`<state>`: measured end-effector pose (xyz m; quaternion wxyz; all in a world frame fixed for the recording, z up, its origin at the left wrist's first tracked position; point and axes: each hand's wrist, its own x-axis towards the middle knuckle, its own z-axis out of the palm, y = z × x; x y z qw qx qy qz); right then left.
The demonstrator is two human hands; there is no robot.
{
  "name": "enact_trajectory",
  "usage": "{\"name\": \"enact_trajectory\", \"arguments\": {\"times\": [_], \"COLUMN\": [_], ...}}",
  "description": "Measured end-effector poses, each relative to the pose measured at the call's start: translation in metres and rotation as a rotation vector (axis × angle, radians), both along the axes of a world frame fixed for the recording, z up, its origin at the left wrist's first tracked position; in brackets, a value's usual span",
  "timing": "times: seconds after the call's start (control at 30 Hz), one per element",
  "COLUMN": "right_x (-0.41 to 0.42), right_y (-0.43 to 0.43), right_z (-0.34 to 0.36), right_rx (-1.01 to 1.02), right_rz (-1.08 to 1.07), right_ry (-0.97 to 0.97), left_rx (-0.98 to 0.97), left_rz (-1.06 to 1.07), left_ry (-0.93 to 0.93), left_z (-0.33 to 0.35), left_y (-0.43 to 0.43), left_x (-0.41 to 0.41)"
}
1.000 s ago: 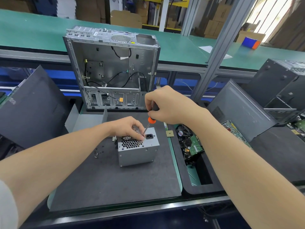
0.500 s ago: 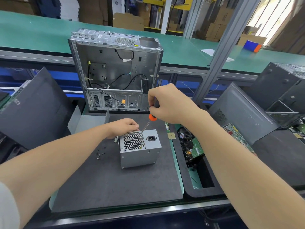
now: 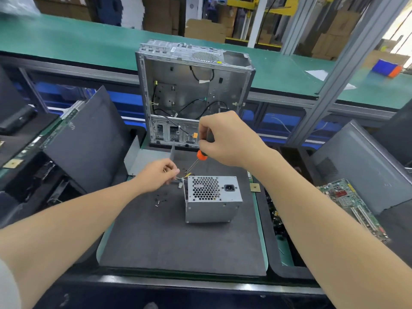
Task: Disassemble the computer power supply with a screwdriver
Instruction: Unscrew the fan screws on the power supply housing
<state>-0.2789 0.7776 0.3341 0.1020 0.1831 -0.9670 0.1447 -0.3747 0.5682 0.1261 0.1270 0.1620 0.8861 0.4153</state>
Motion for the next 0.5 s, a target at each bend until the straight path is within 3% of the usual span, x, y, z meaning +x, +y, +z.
{"name": "enact_trajectory", "arguments": {"times": [0.2,0.5], "right_x": [-0.013,-0.021], "right_y": [-0.030,-0.040], "right_z": [-0.019,-0.041], "right_rx": [0.004,0.002], "right_rz": [0.064,0.041], "right_ry": [-0.047,-0.088], "left_rx": [-0.221,-0.268], "left_rz": [0.051,0.134], "left_ry": [0.118,0.105], "left_z": [-0.035,-0.070], "left_y": [-0.047,-0.046], "left_x": [0.027,0.032]}}
